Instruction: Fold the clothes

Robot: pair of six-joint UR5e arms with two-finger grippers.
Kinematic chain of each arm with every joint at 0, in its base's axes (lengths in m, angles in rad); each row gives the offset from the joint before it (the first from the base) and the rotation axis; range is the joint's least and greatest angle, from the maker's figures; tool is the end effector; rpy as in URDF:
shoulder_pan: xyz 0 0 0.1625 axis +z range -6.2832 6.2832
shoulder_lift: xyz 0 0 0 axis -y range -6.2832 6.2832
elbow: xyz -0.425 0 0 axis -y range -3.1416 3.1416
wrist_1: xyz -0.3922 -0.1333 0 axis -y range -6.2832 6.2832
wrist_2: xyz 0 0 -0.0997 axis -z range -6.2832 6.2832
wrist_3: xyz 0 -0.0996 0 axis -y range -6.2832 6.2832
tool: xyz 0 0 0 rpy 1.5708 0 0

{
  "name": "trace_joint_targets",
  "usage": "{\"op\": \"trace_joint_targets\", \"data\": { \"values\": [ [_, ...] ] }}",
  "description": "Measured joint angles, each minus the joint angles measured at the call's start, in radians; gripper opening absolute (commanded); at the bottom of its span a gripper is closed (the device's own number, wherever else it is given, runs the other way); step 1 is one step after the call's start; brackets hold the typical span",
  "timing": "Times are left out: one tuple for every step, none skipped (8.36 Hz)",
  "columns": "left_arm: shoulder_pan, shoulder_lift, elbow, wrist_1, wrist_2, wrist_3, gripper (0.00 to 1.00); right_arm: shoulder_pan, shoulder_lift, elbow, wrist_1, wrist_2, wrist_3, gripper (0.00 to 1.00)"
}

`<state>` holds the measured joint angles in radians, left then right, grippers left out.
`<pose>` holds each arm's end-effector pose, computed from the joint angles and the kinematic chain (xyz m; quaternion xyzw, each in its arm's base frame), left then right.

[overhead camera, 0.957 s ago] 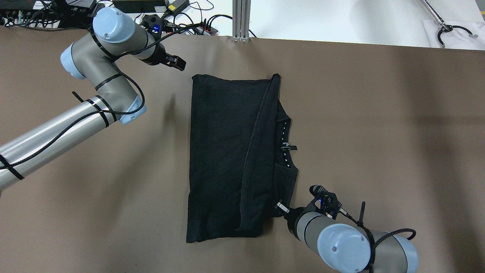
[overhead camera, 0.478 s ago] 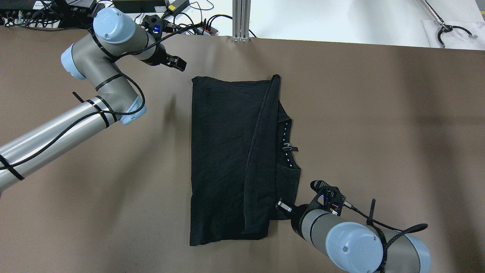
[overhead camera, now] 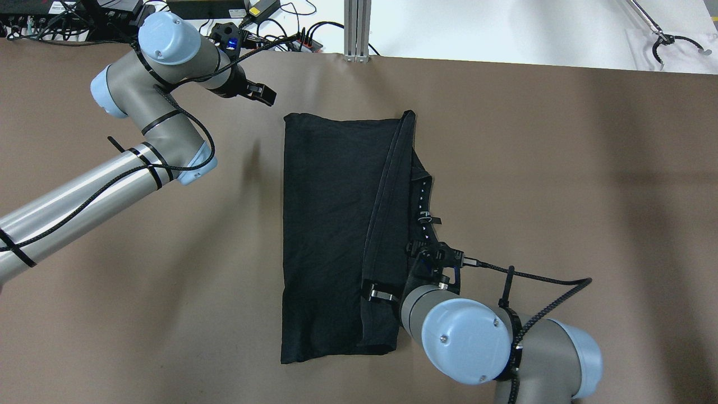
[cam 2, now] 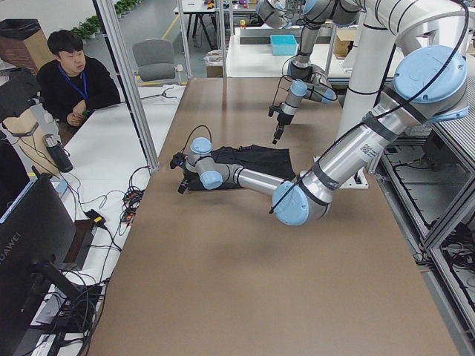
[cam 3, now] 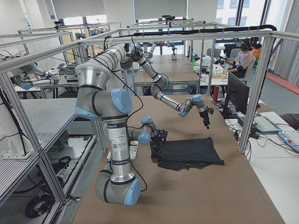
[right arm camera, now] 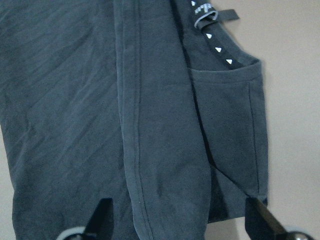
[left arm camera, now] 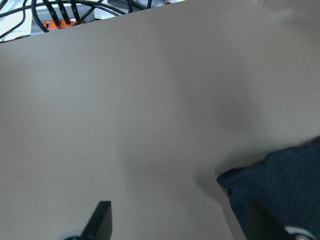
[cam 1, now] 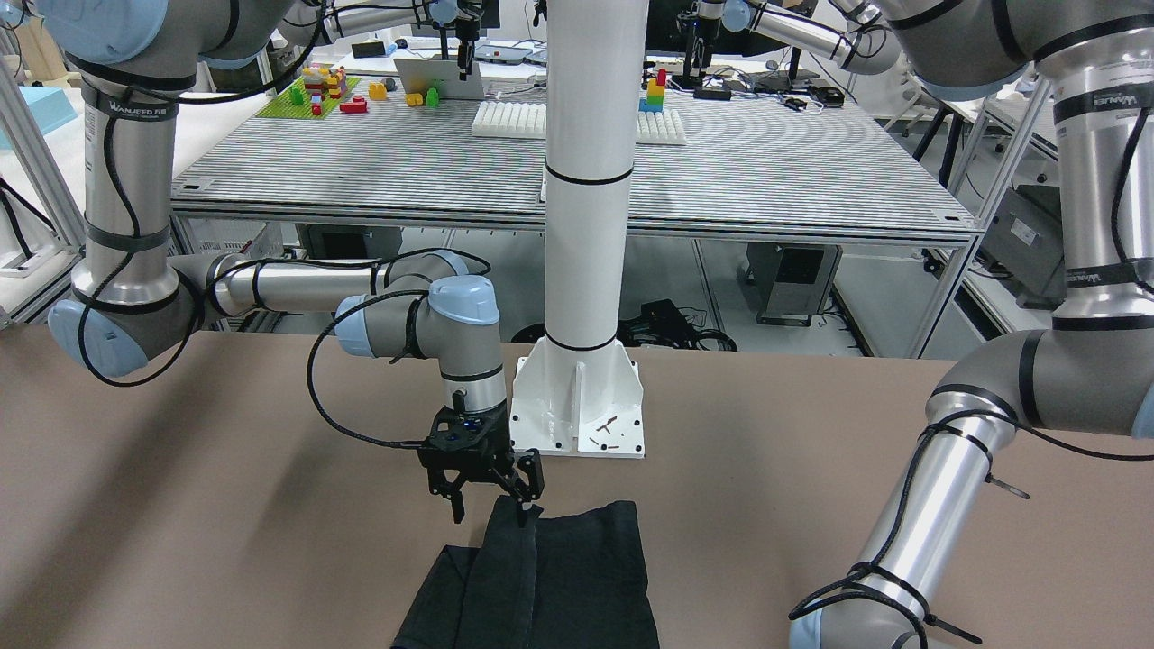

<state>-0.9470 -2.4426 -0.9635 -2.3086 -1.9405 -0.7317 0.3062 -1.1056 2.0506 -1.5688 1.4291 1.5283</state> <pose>0.4092 -0.7353 0.2994 0.2668 0.4217 0.0417 0.8656 -0.4882 -0.3089 0.2011 0.1409 -0.4370 0.1487 0.8758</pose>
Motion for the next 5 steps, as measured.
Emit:
{"op": "trace_joint_targets", "data": {
  "values": [
    [0.0, 0.001, 0.0, 0.0, 0.0, 0.0, 0.95, -0.01, 0.03, -0.016, -0.029, -0.018, -0.124, 0.86],
    [0.0, 0.003, 0.0, 0.0, 0.0, -0.001, 0.95, -0.033, 0.046, -0.031, -0.043, -0.055, -0.28, 0.85],
    [0.0, 0.004, -0.001, 0.0, 0.0, -0.002, 0.95, -0.054, 0.053, -0.041, -0.048, -0.085, -0.427, 0.8],
    [0.0, 0.005, -0.001, 0.0, 0.0, -0.003, 0.95, -0.068, 0.058, -0.045, -0.049, -0.1, -0.563, 0.79],
    [0.001, 0.006, -0.001, 0.0, 0.0, -0.004, 0.95, -0.079, 0.069, -0.048, -0.05, -0.104, -0.668, 0.73]
  ]
}}
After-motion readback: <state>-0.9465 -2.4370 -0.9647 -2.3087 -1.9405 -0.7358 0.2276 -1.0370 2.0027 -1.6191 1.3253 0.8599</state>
